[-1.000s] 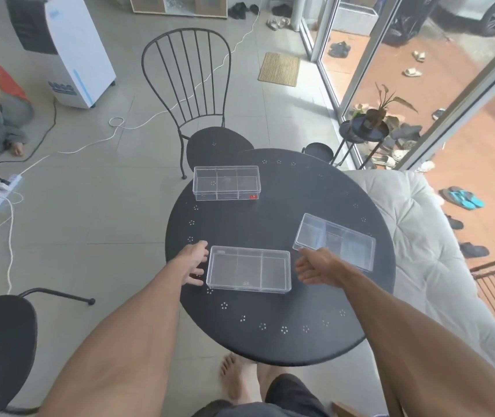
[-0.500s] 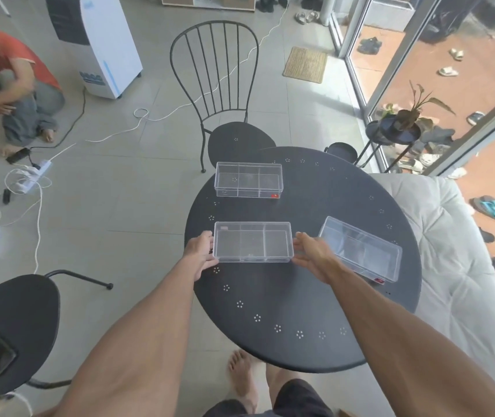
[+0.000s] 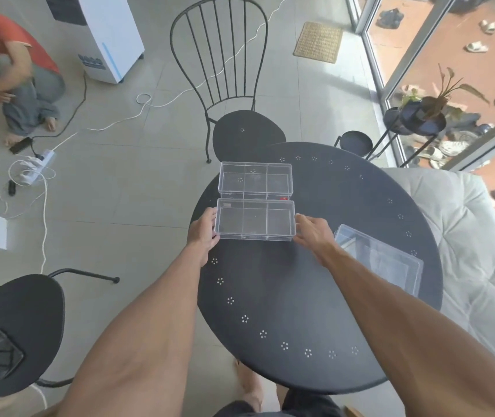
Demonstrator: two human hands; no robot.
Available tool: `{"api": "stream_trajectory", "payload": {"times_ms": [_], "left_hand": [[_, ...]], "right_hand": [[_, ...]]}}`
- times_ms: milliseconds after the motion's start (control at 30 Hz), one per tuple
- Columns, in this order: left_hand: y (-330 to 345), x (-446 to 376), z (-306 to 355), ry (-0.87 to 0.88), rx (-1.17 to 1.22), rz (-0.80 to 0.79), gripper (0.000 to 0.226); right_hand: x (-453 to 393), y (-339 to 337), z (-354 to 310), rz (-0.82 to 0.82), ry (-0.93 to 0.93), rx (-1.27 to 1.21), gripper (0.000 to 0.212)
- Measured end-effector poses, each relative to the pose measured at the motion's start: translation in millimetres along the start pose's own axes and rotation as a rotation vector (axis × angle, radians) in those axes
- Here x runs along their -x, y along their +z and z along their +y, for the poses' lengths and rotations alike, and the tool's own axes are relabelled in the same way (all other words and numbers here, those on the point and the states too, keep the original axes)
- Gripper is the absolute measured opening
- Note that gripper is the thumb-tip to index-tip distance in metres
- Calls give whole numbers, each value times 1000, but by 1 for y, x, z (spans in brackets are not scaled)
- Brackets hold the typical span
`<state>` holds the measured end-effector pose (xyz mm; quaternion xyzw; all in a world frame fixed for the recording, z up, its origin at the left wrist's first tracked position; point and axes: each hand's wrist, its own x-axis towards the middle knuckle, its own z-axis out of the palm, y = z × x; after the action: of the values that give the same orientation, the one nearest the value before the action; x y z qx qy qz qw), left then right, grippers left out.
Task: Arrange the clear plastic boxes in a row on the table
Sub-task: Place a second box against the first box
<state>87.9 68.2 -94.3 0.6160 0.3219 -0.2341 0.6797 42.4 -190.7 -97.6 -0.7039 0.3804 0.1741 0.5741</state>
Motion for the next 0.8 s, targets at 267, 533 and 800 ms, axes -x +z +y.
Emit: {"api": "stream_trajectory", "payload": {"times_ms": [267,533,800], "left_hand": [[5,-13,5,33,-16,33,59],[5,-13,9,28,-27,27,55],[6,-18,11,25,-36,14,64]], "right_hand": [[-5,2,-16,47,-52,114,38],[-3,4,-18,48,-91,202,21],[-5,5,-19,57,-118,203,21]]}}
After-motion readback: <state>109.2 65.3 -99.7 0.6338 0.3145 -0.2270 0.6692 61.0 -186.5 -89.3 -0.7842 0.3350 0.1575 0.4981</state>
